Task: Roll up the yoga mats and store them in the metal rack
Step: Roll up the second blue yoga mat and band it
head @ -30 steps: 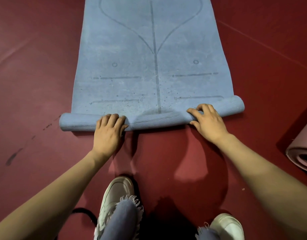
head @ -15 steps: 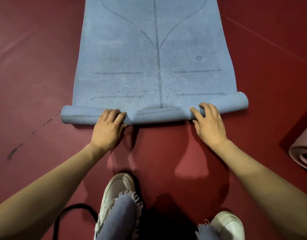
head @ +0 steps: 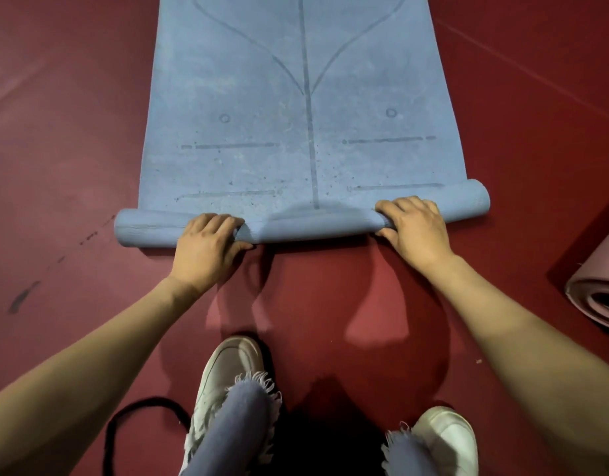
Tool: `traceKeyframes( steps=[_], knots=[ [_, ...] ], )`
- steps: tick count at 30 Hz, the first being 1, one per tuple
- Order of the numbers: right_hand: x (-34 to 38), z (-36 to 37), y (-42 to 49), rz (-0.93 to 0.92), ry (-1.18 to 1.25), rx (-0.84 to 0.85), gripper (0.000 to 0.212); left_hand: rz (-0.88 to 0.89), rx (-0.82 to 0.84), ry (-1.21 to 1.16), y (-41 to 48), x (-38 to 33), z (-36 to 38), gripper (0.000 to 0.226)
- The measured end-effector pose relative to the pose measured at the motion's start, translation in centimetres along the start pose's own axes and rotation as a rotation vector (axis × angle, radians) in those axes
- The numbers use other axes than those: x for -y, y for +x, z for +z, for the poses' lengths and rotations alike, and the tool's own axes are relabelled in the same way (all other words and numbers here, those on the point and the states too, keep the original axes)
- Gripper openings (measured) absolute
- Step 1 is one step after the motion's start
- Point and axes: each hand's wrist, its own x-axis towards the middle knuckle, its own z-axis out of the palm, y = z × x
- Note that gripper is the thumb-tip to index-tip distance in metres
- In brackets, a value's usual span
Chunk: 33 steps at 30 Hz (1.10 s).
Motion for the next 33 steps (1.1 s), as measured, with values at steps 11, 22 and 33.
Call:
traceKeyframes(
  steps=[11,22,33],
  knots=[
    [1.7,0.4,-12.4,0.003,0.14,-0.041,0.038,-0.022,0.004,-0.213,-10.5,-2.4,-0.6,0.056],
    [-0.6,-0.3,-8.0,0.07,0.385,0.224,0.042,-0.125,0.165,-0.364,-6.0,-0.8,-2.3,0.06],
    [1.3,1.4,-9.0,0.076,0.194,-0.071,0.035,-0.032,-0.118,-0.053,-8.0,-1.8,0.2,0.055]
  ],
)
